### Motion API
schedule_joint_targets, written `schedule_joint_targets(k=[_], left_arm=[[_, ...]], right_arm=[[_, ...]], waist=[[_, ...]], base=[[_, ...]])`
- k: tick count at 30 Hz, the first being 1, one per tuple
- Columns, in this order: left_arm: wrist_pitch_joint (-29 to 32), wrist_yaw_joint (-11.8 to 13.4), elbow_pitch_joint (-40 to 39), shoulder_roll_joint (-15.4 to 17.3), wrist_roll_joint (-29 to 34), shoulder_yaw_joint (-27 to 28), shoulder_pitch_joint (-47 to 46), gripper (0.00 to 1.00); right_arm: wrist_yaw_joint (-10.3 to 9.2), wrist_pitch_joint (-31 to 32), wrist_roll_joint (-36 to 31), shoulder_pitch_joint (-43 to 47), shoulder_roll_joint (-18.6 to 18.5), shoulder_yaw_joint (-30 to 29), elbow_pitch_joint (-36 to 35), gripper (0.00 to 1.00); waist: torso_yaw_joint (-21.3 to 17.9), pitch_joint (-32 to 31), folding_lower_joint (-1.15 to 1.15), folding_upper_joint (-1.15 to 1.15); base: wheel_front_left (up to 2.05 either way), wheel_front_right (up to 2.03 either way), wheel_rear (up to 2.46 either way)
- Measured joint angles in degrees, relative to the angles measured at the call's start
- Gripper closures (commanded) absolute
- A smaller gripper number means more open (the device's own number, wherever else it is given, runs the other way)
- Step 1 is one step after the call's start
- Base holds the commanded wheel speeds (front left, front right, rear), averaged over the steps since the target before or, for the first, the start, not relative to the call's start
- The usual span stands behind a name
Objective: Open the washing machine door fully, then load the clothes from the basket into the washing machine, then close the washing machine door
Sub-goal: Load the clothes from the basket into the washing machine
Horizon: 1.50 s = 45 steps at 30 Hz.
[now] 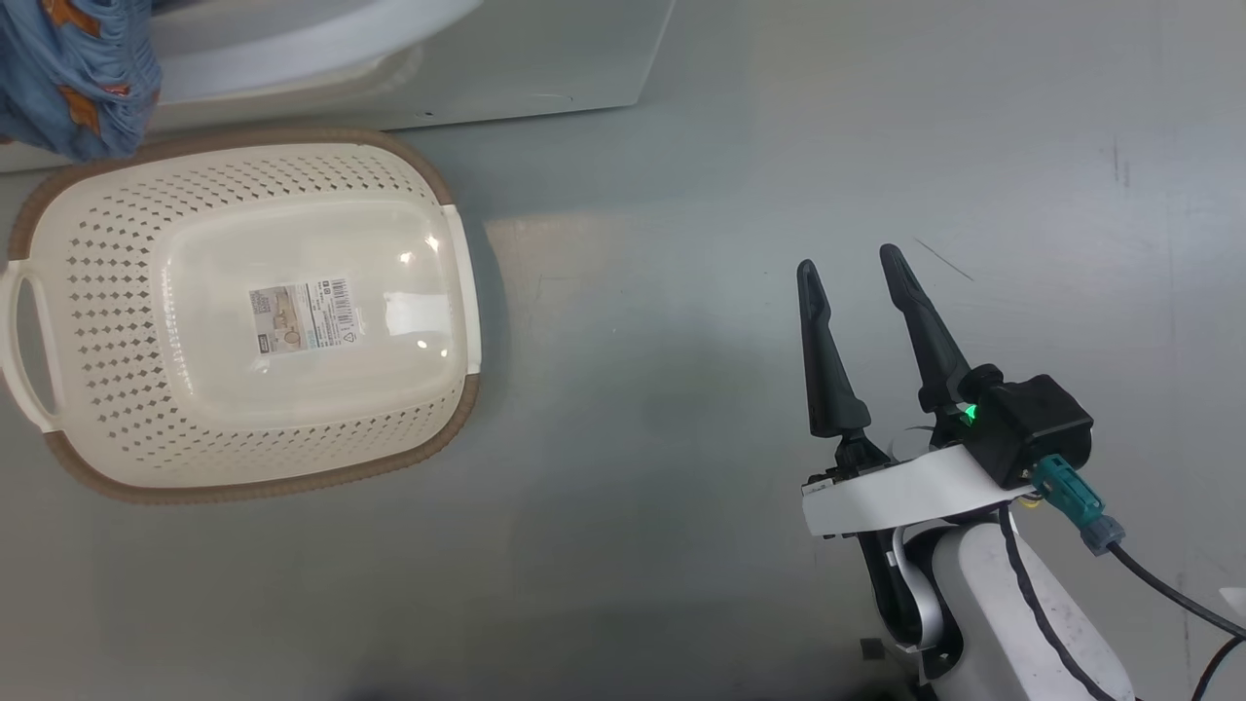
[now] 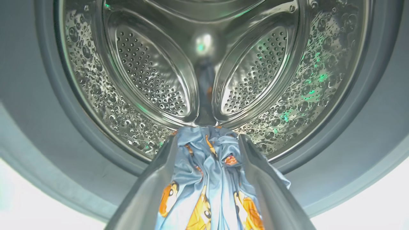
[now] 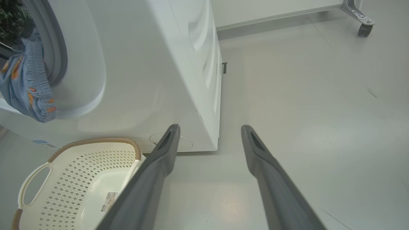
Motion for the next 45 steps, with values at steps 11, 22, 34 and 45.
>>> schedule_joint_targets(k=[11, 22, 34, 45], left_arm=[[0.0, 0.0, -1.1, -2.2, 1.8, 3.7, 8.0, 0.0], [0.0, 0.0, -3.1, -4.3, 3.9, 4.5, 13.5, 0.0], [0.0, 0.0, -4.6, -6.0, 4.6, 4.9, 18.8, 0.0], [0.0, 0.0, -4.9, -6.7, 5.6, 5.5, 23.3, 0.0]], right_arm=[[0.0, 0.0, 0.0, 0.0, -0.1, 0.0, 0.2, 0.0], [0.0, 0.0, 0.0, 0.0, -0.1, 0.2, 0.4, 0.0], [0.0, 0.0, 0.0, 0.0, -0.1, 0.2, 0.6, 0.0], [0.0, 0.0, -0.1, 0.0, -0.1, 0.2, 1.0, 0.0]], waist=[[0.1, -0.8, 0.0, 0.0], [0.3, -1.0, 0.0, 0.0], [0.4, -1.2, 0.0, 0.0], [0.3, -2.0, 0.0, 0.0]], base=[[0.0, 0.0, 0.0], [0.0, 0.0, 0.0], [0.0, 0.0, 0.0], [0.0, 0.0, 0.0]])
